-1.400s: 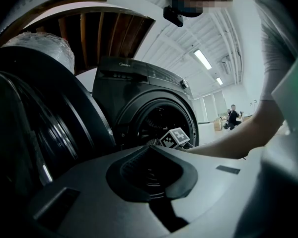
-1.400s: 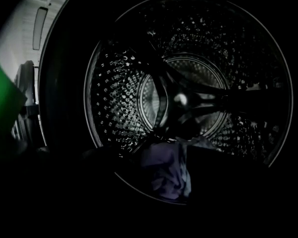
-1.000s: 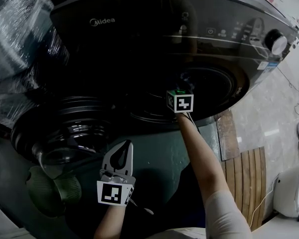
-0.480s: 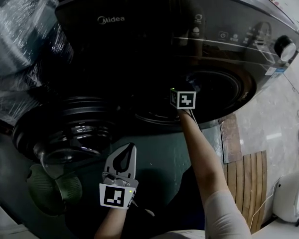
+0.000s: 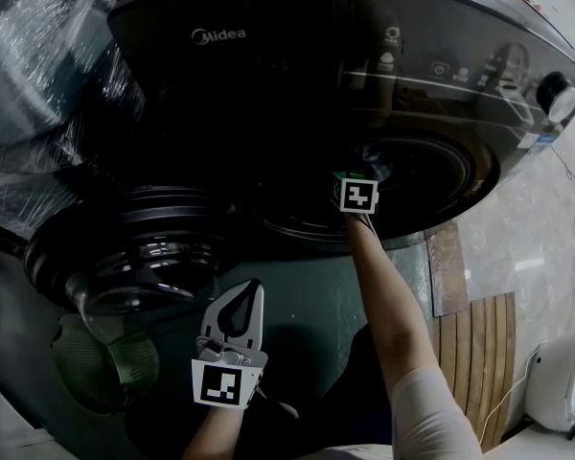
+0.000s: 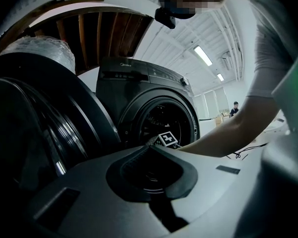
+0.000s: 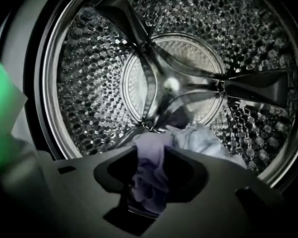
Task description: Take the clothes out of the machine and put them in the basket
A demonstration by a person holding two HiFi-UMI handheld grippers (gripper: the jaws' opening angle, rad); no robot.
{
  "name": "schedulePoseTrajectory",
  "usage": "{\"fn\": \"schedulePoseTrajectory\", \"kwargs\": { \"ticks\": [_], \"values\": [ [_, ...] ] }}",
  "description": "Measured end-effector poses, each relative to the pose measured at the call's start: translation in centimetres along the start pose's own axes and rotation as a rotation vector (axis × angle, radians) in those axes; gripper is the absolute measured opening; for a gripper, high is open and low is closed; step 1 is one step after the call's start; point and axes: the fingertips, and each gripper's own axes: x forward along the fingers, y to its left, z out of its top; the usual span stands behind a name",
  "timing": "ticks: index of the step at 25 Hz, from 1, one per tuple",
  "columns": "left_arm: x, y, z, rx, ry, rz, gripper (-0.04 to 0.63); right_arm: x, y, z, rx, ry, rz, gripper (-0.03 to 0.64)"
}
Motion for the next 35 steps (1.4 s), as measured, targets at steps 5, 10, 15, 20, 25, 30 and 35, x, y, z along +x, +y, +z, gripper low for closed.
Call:
{"fn": "schedulePoseTrajectory", "kwargs": {
  "ticks": [5, 10, 15, 20, 25, 30, 35],
  "values": [
    [-0.2, -0.2, 0.1, 0.018, 0.000, -0.007, 0.020, -0.5, -0.4, 0.1, 0.025, -0.014, -0.019, 0.103],
    [-0.3, -0.3, 0.1, 0.012, 0.000, -0.008, 0.020, -0.8, -0.7, 0.0, 0.043, -0.026, -0.037, 0.045],
    [-0.5, -0.7, 0.6, 0.004, -0.017, -0.016, 0.020, -1.3, -0.9, -0.1, 0.042, -0.032, -0.036, 0.028],
    [-0.4, -1.0, 0.7, 0.000, -0.021, -0.021, 0.020, -2.0, -0.8, -0.3, 0.013, -0.042, -0.033, 0.023],
    [-0.3, -1.3, 0.8, -0.011, -0.022, -0.027, 0.020, -4.2, -0.6, -0.2, -0.036, -0.056, -0.039, 0.021],
    [-0.1, -1.7, 0.9, -0.016, -0.026, -0.033, 0.020, -5.4, -0.8, -0.7, -0.034, -0.095, -0.009, 0.021],
    [0.1, -1.7, 0.9, -0.028, -0.024, -0.033, 0.020, -7.4, -0.6, -0.5, -0.015, -0.124, 0.018, 0.021]
  ]
}}
